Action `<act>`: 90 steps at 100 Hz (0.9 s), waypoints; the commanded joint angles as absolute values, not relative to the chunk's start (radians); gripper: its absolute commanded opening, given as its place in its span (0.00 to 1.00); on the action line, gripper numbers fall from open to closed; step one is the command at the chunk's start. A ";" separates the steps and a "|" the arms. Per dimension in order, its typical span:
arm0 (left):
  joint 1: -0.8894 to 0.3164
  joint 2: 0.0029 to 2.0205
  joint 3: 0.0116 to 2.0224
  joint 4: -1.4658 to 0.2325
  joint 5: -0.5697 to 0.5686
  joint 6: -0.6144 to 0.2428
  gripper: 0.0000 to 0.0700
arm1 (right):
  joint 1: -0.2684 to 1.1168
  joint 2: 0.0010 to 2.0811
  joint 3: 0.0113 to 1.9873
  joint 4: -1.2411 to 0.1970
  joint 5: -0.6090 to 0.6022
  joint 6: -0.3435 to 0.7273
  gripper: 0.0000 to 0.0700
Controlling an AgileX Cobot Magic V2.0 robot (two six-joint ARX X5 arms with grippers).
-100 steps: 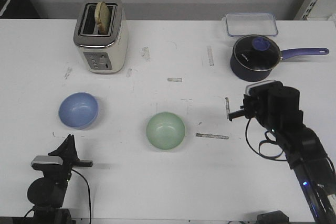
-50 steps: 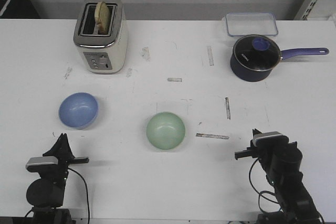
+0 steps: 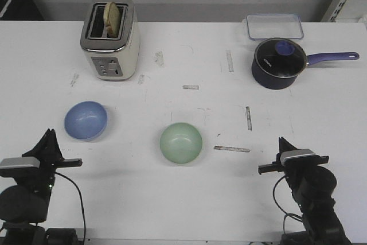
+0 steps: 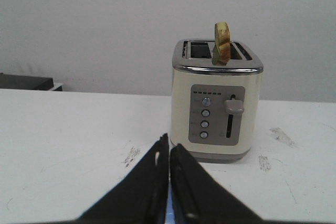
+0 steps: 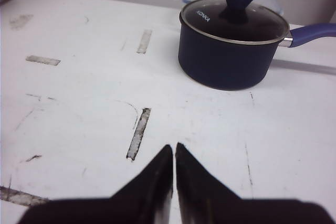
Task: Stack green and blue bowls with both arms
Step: 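Reach the left gripper to the blue bowl and grasp its rim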
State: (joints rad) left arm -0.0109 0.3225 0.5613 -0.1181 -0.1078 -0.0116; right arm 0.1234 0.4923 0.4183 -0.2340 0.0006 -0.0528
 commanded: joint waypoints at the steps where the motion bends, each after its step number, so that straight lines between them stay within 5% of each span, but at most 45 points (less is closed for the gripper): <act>1: -0.010 0.428 0.710 -0.179 -0.112 0.009 0.01 | 0.125 0.505 0.426 -0.225 0.001 -0.049 0.00; 19: 0.020 0.709 0.994 -0.397 -0.105 0.006 0.17 | 0.125 0.535 0.426 -0.223 0.001 -0.049 0.00; 40: 0.144 0.993 1.138 -0.588 0.052 -0.072 0.60 | 0.125 0.553 0.426 -0.211 0.000 -0.049 0.00; 49: 0.194 1.088 1.138 -0.599 0.109 -0.105 0.71 | 0.125 0.551 0.426 -0.209 0.001 -0.050 0.00; 90: 0.323 1.477 1.138 -0.601 0.210 -0.178 0.71 | 0.125 0.551 0.426 -0.209 0.000 -0.050 0.00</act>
State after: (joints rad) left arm 0.3168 1.4307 1.1217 -0.6025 0.1871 -0.1692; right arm 0.1238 0.5457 0.4183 -0.2199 0.0006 -0.0528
